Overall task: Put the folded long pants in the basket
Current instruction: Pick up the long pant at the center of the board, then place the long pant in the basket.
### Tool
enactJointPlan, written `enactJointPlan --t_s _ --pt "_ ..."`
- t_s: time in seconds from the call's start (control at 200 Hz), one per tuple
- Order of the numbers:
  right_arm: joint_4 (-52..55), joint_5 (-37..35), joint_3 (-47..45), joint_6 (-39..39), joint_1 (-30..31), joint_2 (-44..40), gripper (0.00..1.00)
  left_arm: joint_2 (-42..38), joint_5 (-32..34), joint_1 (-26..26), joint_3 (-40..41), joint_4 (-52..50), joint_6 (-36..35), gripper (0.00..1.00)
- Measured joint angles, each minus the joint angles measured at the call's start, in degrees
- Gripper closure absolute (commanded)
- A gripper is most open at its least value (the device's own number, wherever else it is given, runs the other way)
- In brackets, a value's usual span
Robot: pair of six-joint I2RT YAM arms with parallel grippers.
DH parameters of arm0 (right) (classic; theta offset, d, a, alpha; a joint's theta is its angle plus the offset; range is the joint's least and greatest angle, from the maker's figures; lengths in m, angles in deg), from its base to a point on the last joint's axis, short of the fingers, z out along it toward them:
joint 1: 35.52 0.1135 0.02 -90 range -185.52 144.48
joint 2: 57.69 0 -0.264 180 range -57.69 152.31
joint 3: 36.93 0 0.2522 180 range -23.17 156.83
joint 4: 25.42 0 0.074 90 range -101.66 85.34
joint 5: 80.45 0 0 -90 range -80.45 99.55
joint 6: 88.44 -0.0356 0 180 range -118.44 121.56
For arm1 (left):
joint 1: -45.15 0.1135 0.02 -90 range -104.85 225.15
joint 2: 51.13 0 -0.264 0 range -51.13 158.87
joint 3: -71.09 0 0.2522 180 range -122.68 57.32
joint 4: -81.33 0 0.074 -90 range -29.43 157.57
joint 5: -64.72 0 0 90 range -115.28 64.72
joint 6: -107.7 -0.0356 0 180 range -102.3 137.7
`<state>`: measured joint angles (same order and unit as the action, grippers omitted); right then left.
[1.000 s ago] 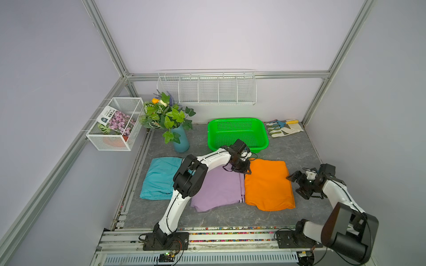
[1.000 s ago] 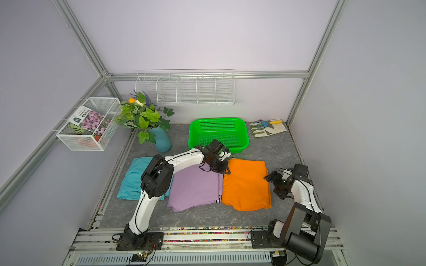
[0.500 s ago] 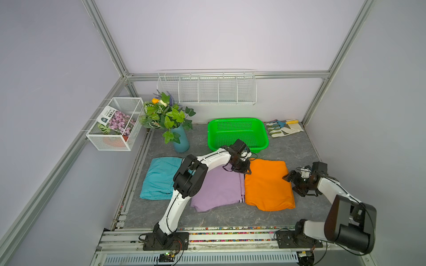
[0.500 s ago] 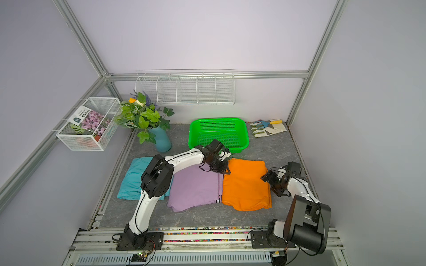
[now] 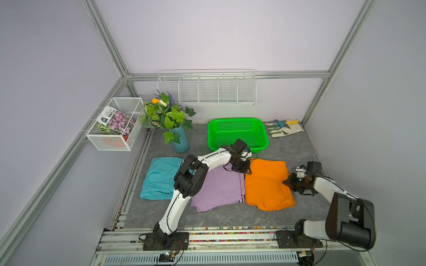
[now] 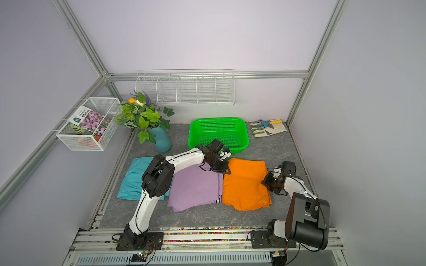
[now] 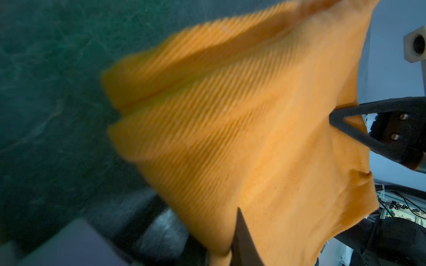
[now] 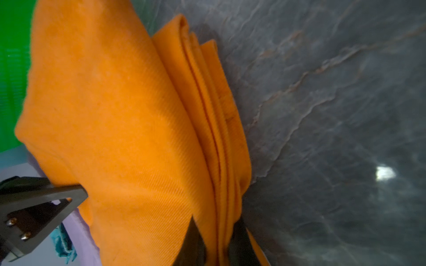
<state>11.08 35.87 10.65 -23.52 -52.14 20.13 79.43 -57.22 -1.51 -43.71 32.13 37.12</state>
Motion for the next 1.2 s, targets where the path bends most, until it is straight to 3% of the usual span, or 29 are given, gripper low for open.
enactJointPlan --t_s 0.18,0.64,0.945,1.2 --pt "2.4 -0.98 0.9 0.04 0.11 -1.4 1.0 0.2 0.44 -0.63 -1.51 -1.2 0.39 1.0" --pt "20.61 -2.78 11.19 -0.22 0.55 -15.76 1.0 -1.68 -3.87 -3.65 -3.96 -2.67 2.67 1.0" --pt "22.77 -0.5 18.16 -1.03 0.55 -16.41 1.0 -7.28 -4.24 -3.67 -10.91 -4.52 3.04 1.0" --pt "18.03 0.07 11.69 -1.05 0.55 -11.93 1.0 -5.88 -4.42 -3.61 -11.67 -7.32 2.8 1.0"
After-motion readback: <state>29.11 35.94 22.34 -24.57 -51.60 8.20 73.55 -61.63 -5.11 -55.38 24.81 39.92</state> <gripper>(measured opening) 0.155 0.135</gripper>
